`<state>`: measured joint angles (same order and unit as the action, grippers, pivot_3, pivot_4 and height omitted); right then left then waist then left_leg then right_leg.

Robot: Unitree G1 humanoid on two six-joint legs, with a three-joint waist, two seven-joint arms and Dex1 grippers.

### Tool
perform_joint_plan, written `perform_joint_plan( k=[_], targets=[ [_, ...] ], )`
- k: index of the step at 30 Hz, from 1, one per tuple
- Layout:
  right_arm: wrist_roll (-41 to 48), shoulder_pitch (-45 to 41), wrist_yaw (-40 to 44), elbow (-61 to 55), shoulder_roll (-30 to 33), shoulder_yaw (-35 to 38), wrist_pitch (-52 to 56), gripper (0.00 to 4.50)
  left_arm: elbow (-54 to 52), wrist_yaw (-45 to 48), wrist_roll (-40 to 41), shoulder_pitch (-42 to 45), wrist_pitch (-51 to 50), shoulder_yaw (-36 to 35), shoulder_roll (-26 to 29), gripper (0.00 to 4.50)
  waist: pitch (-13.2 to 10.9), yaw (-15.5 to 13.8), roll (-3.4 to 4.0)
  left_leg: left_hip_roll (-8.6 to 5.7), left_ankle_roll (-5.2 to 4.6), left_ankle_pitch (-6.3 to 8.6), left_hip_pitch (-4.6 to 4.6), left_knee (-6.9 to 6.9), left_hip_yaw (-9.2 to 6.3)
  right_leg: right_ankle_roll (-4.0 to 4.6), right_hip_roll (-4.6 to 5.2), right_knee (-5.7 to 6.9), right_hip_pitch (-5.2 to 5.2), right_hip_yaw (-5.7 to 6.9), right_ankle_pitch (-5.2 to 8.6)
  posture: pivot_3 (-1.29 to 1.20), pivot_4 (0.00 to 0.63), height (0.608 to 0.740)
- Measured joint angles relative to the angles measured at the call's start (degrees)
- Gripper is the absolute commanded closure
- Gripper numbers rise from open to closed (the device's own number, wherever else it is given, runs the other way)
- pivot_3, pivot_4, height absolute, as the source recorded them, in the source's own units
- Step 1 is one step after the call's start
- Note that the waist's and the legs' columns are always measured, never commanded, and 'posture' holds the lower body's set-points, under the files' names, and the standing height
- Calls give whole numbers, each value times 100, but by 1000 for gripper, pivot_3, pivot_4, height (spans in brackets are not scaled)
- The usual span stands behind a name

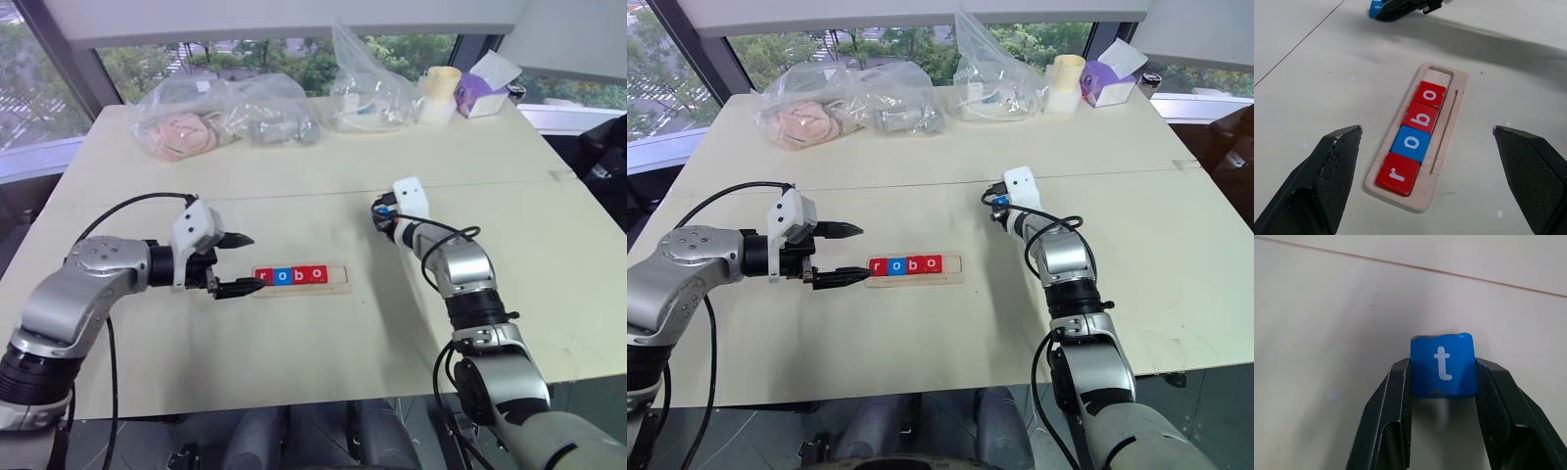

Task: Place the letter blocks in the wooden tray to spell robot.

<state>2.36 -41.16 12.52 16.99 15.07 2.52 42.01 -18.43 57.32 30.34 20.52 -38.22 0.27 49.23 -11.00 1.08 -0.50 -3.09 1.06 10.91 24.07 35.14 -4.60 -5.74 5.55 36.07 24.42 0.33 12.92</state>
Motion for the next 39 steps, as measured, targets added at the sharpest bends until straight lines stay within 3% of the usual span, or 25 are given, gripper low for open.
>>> perform_joint_plan(
  k=[2, 8, 12, 23, 28, 30, 34, 39],
  targets=[
    [24, 203, -249, -711, -36, 232, 345, 3326, -39, -28, 0, 6, 20, 2, -66, 0, 1, -23, 1, 3, 0, 0, 2, -2, -4, -1, 0, 0, 0, 0, 0, 0, 150, 740],
    [303, 1783, -730, -4010, -663, 629, 2787, 3326, -457, -61, 104, -202, 11, 201, -371, 0, 1, -2, 1, 5, 0, 1, 10, -3, -8, -2, 2, 2, 9, -2, 4, 0, 150, 740],
    [406, 1993, -816, -5173, -963, 682, 3906, 3326, -663, 134, 149, -216, -36, 567, -379, 0, 5, -12, 4, 9, 0, 1, 1, -2, -11, 3, 1, 1, 1, -1, 6, 0, 150, 740],
    [489, 2520, -957, -5903, -1786, 538, 5008, 3326, -188, 372, -214, 59, 172, 1010, -556, 0, 4, -21, 4, 8, 0, 1, 12, -3, -10, 3, 3, -6, 9, 0, 5, 0, 150, 740],
    [497, 2500, -985, -5908, -1813, 549, 5008, 796, -188, 350, -244, 198, 124, 1015, -586, 0, 4, -17, 4, 9, 1, 1, 12, -7, -12, 3, 3, -7, 11, 1, 6, 0, 150, 740],
    [535, 2500, -976, -5933, -1821, 507, 5008, 119, -197, 333, -242, 231, 87, 1013, -586, 0, 4, -15, 4, 9, 1, 1, 12, -6, -12, 3, 3, -7, 11, 1, 6, 0, 150, 740],
    [604, 2440, -826, -5925, -1448, 478, 4999, 119, -261, 259, -217, 231, -86, 988, -556, 0, 4, -19, 4, 8, 1, 1, 17, -2, -12, 2, 4, -9, 11, 1, 6, 0, 150, 740],
    [1009, 1862, 147, -5445, 158, 724, 4466, 119, -260, 271, -214, 237, -137, 935, -440, 0, 3, -22, 3, 8, 1, 1, 24, -7, -12, -15, 6, -27, 11, 9, 16, 0, 150, 740]
  ],
)
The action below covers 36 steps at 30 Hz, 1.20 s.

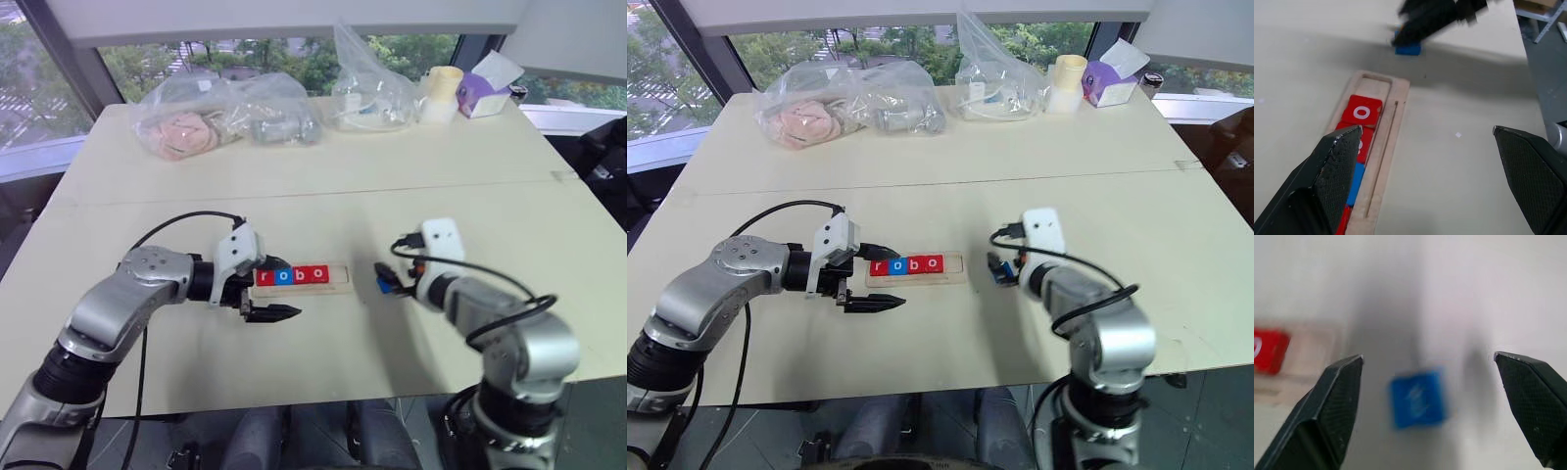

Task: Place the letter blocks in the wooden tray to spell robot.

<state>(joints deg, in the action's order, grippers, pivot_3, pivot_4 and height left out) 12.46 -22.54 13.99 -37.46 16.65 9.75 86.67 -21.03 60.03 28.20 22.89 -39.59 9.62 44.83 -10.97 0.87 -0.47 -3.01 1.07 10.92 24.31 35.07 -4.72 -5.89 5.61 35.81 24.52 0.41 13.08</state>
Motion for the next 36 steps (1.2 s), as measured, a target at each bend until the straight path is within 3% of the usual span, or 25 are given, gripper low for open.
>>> perform_joint_plan(
  k=[2, 6, 11, 19, 29, 32, 36],
  targets=[
    [210, -38, 628, 441, 765, -44, -577, 119, 18, 43, -1, 31, 9, -6, 28, 0, -1, -1, 1, 0, -1, 0, 6, -4, 2, 4, 0, -11, 0, 3, -3, 0, 150, 740],
    [343, 132, 2626, 1561, 2642, -394, -3003, 119, 61, 148, -4, 59, 27, -82, 146, 0, -4, -3, -2, -2, -22, 12, 10, -4, 32, -1, -1, -44, -13, 6, -5, 0, 150, 740],
    [221, 495, 4851, 3000, 3517, -911, -6019, 119, 76, 285, -10, 13, 108, -200, 358, 0, -8, 14, -10, 1, -31, 18, 9, 1, 38, 0, -1, -48, -18, 4, -7, 0, 150, 740],
    [-64, -144, 6216, 4598, 3343, -1641, -8051, 119, -50, 281, -2, -371, 116, -440, 560, 0, -13, -2, -16, 8, -29, 18, 4, 12, 21, 9, -2, -42, -19, 2, -17, 0, 150, 740],
    [-582, -1119, 6691, 6244, 2673, -2276, -9192, 119, -426, 46, 116, -654, -23, -664, 588, 0, -13, -12, -17, 4, -24, 16, 4, 12, 19, 8, -1, -39, -19, -1, -20, 0, 150, 740],
    [-713, -1344, 6852, 6792, 2539, -2378, -9546, 964, -453, -39, 119, -686, -35, -677, 589, 0, -13, -10, -17, 2, -23, 15, 3, 12, 20, 8, -2, -38, -19, -2, -20, 0, 150, 740],
    [-791, -1618, 7064, 7315, 2467, -2424, -9887, 2981, -511, -89, 133, -705, -80, -708, 588, 0, -13, -4, -17, 1, -19, 12, -3, 13, 21, 6, -2, -34, -22, -6, -23, 0, 150, 740]
  ],
)
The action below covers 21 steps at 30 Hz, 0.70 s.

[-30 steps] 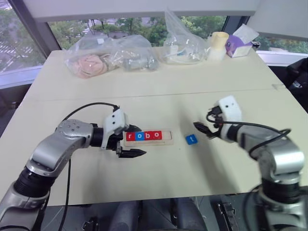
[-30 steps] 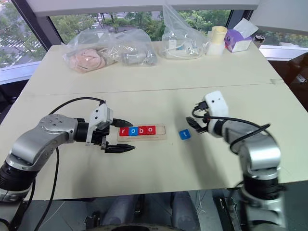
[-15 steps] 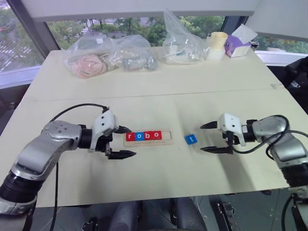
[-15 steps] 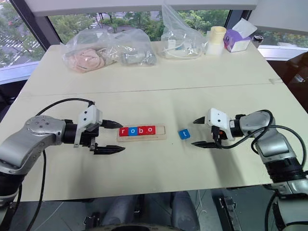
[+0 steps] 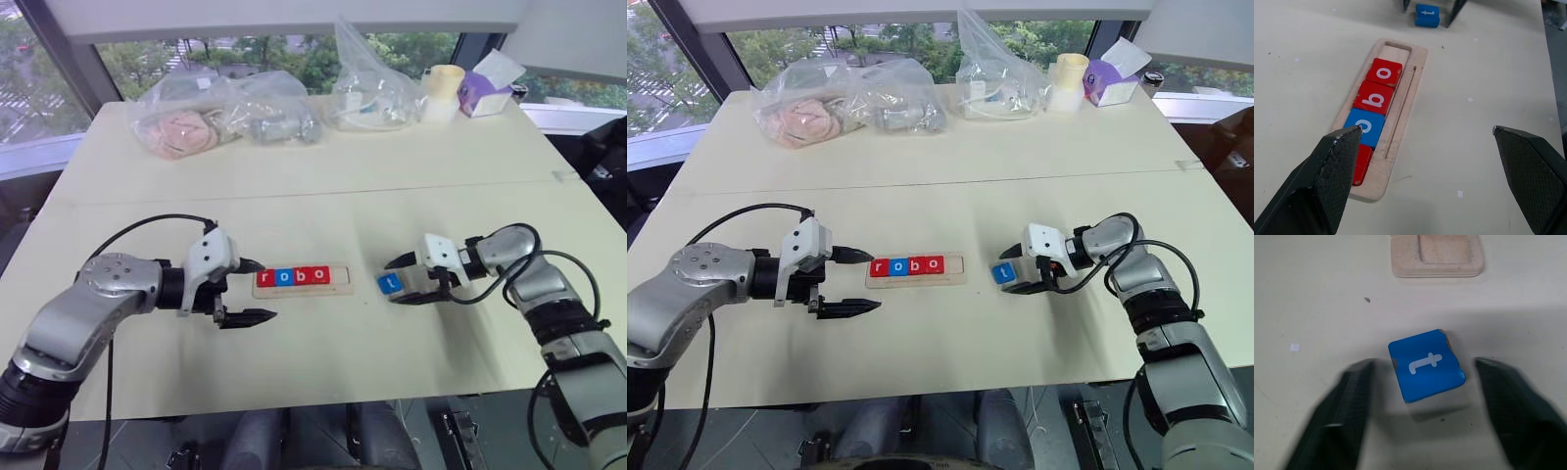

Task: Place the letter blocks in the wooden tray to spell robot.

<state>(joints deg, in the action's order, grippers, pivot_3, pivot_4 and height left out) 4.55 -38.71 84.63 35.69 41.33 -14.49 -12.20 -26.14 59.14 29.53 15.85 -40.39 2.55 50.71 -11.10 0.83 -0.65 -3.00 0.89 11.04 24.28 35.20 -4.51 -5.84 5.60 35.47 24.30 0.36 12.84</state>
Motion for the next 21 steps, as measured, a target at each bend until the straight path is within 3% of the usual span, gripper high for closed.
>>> perform_joint_plan(
  k=[1, 7, 12, 21],
  targets=[
    [-1, -34, 29, 71, -5, 3, -52, 3394, 0, -14, 0, -15, -12, -4, 0, 0, 0, 0, 0, 0, 0, 0, -3, 0, 0, 0, 0, 2, -2, 0, 0, 0, 150, 740],
    [100, -77, -20, -110, -137, 82, 519, 3387, 4, -14, -1, -79, -22, -88, 58, 0, 0, 14, 0, 1, 2, -1, -11, -1, -1, 1, 0, 12, -2, -5, 0, 0, 150, 740],
    [254, -112, -594, -1213, -454, 214, 1428, 3387, 60, 37, -17, -48, 5, -114, 88, 0, 0, 2, 2, 1, 2, -1, -12, -2, -3, 2, -2, 23, 3, -6, 1, 0, 150, 740],
    [-260, -243, -1131, -1803, -762, -276, 2000, 3387, 380, 100, -206, 19, 331, 107, -25, 0, 0, -8, 1, -3, 5, -3, -10, 0, -2, 2, -1, 23, 3, -7, 1, 0, 150, 740]
  ],
)
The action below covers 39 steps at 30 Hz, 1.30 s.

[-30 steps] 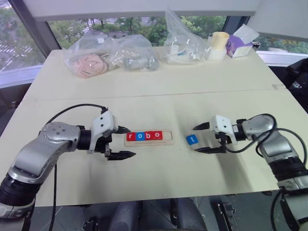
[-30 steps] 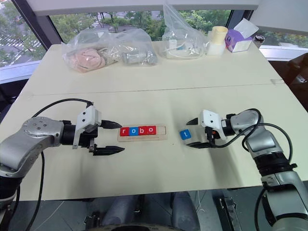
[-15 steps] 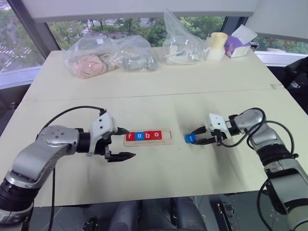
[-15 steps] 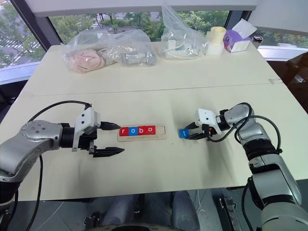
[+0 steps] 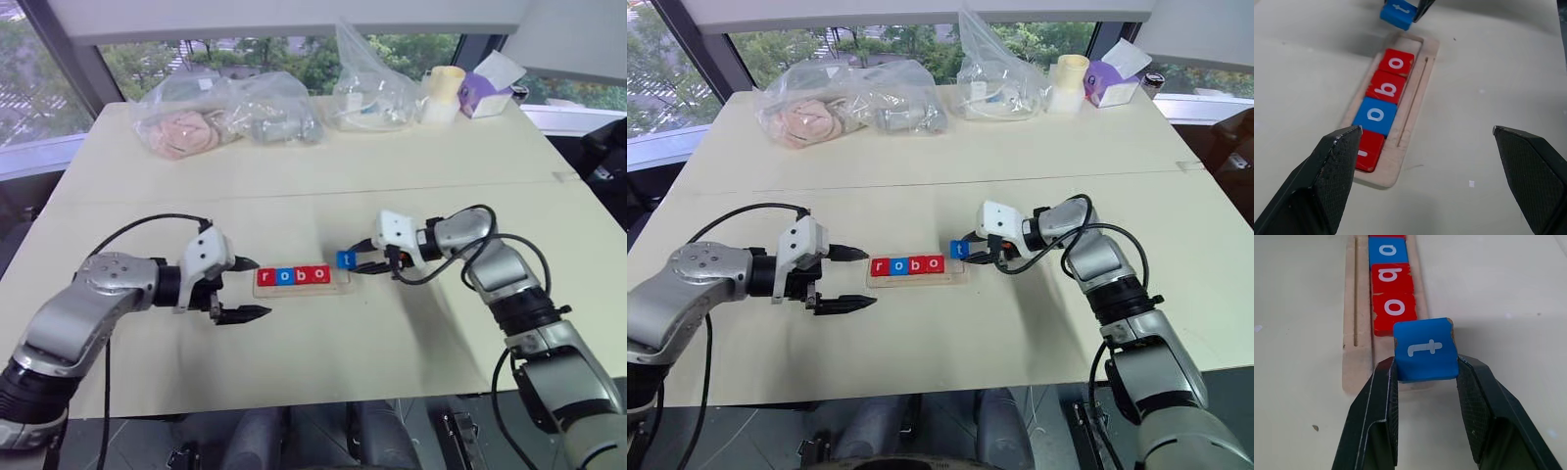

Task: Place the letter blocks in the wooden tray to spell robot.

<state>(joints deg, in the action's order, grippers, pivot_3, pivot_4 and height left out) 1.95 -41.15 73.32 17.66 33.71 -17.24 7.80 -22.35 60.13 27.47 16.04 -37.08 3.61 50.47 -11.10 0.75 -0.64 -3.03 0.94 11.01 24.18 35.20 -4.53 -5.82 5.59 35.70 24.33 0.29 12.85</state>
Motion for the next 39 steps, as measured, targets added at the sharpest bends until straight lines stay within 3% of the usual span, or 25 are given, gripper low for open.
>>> perform_joint_plan(
  k=[19, 25, 26, 39],
  targets=[
    [-170, -26, 127, 185, -145, -246, 16, 3387, -130, -160, -1, -4, -21, 3, -97, 0, 0, 8, 0, -1, 1, -1, -3, 2, 1, -1, -1, 9, 0, 0, 0, 0, 150, 740],
    [-184, -38, 89, 284, -205, -254, -62, 357, -130, -174, 1, -3, -33, 2, -106, 0, 0, 10, 0, -2, 2, -1, -4, 2, 0, -1, -1, 13, 0, 0, 0, 0, 150, 740],
    [-185, -56, 44, 285, -258, -253, -65, 60, -131, -176, 2, -3, -38, 2, -107, 0, 0, 16, 0, -2, 2, -2, -6, 2, 0, -1, -1, 15, 0, 0, 0, 0, 150, 740],
    [-102, -95, -732, 114, -82, 415, -104, 60, -103, -145, 13, -6, -83, -6, -108, 0, 0, 4, 0, -2, 5, -4, -8, 2, 1, 0, -1, 20, 1, -1, 1, 0, 150, 740]
  ],
)
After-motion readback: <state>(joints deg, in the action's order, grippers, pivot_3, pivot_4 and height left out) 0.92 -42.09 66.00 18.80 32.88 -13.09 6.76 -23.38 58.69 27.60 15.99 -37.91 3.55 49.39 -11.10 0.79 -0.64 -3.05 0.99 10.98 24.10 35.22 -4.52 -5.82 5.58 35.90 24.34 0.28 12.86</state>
